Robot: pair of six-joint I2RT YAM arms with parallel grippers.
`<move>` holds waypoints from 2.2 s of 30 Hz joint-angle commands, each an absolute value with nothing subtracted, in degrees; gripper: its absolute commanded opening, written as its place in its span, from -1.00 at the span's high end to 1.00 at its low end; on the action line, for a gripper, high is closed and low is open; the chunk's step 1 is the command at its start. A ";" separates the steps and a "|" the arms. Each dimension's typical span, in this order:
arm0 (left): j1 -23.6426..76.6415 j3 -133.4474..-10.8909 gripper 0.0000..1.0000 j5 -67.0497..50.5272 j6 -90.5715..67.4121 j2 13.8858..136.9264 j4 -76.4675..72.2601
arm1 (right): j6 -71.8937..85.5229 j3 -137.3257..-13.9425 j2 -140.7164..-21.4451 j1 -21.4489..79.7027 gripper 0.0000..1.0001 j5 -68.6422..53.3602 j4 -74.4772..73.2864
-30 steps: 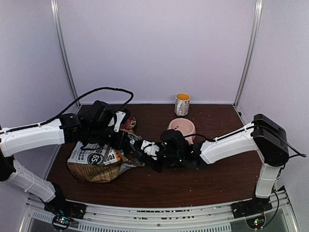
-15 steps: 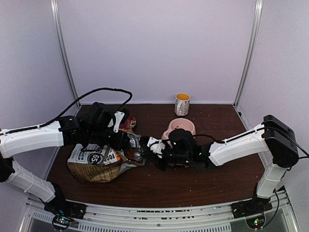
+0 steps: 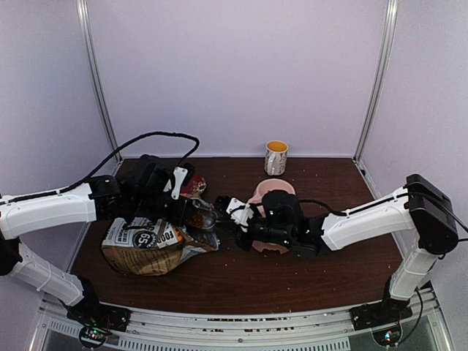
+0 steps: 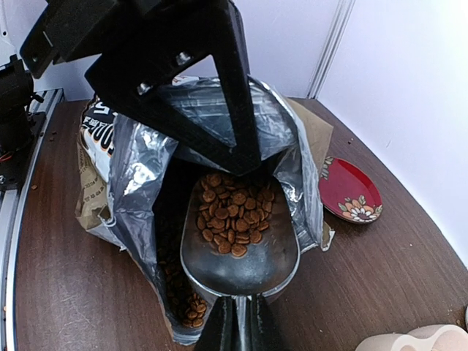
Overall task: Serve the pet food
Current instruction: Collect the pet food from the pet food bag.
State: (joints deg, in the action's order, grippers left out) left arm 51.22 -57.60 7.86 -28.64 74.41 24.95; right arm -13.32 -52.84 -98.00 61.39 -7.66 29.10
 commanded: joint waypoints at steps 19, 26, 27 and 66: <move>50.90 -60.34 1.00 10.31 -29.39 73.33 18.90 | -12.12 -41.54 -90.46 61.60 1.00 -1.43 40.15; 50.88 -60.18 1.00 9.58 -30.92 73.52 18.46 | -11.89 -38.23 -88.59 61.72 1.00 -1.37 43.98; 50.89 -60.09 1.00 9.54 -31.16 73.44 18.41 | -11.88 -37.83 -88.49 61.76 1.00 -1.28 44.33; 50.89 -58.84 1.00 10.69 -31.32 72.66 17.75 | -8.46 -28.56 -78.33 61.66 1.00 20.10 51.10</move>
State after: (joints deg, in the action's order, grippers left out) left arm 51.22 -57.84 8.14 -31.18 74.87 24.49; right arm -9.58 -28.53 -79.83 61.65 13.63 50.26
